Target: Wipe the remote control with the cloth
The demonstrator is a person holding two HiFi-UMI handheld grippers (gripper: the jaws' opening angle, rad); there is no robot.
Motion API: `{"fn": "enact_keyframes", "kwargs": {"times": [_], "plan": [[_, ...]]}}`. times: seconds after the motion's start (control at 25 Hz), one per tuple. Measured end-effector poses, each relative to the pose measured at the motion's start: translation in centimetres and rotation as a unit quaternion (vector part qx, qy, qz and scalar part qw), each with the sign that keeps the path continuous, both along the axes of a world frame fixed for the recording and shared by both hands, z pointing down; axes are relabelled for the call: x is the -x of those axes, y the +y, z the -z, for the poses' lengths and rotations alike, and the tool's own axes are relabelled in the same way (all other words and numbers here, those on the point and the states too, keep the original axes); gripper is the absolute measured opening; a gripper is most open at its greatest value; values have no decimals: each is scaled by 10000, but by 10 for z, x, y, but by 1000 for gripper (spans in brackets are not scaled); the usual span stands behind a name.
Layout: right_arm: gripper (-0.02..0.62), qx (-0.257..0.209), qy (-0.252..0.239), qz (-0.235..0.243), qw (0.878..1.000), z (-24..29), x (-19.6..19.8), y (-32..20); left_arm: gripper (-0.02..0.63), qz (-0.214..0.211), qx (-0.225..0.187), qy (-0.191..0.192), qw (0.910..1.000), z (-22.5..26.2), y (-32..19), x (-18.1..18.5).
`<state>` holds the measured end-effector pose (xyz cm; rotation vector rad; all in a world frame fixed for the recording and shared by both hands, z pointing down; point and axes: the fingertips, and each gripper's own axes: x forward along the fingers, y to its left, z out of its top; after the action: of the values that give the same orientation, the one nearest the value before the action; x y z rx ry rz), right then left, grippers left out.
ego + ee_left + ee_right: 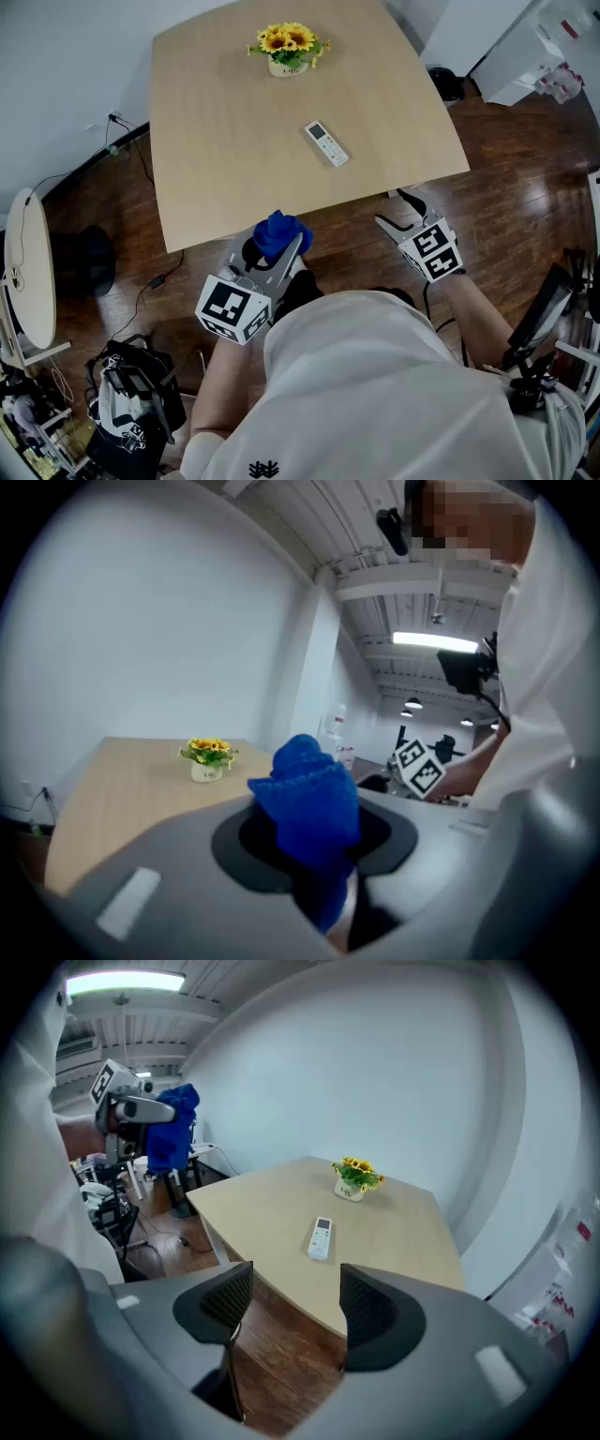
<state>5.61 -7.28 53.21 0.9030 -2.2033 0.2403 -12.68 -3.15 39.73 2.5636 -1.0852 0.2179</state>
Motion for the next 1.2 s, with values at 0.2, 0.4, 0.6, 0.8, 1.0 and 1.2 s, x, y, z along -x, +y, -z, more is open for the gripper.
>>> {"fn": "enact_keyframes", "kwargs": {"times": [0.2, 0.4, 0.6, 0.8, 1.0, 1.2], "plan": [[296, 155, -126, -214, 9996, -30, 67, -59, 144, -286, 56, -86, 9995, -17, -27, 49], [296, 407, -89, -263, 9988, -77, 93, -111, 144, 128, 256, -135, 9995, -17, -43, 72], [305, 691, -44, -296, 9972, -125, 106, -166, 144, 703, 446, -200, 9963, -16, -60, 81], [307, 787, -112, -169, 9967, -156, 116, -184, 144, 939, 577, -286, 9935, -16, -68, 75], [305, 817, -174, -137, 9964, -174, 121, -188, 144, 1074, 691, -406, 9910, -15, -72, 70], [224, 793, -220, -116, 9965, -172, 121, -191, 144, 1091, 667, -522, 9904, -14, -80, 69]]}}
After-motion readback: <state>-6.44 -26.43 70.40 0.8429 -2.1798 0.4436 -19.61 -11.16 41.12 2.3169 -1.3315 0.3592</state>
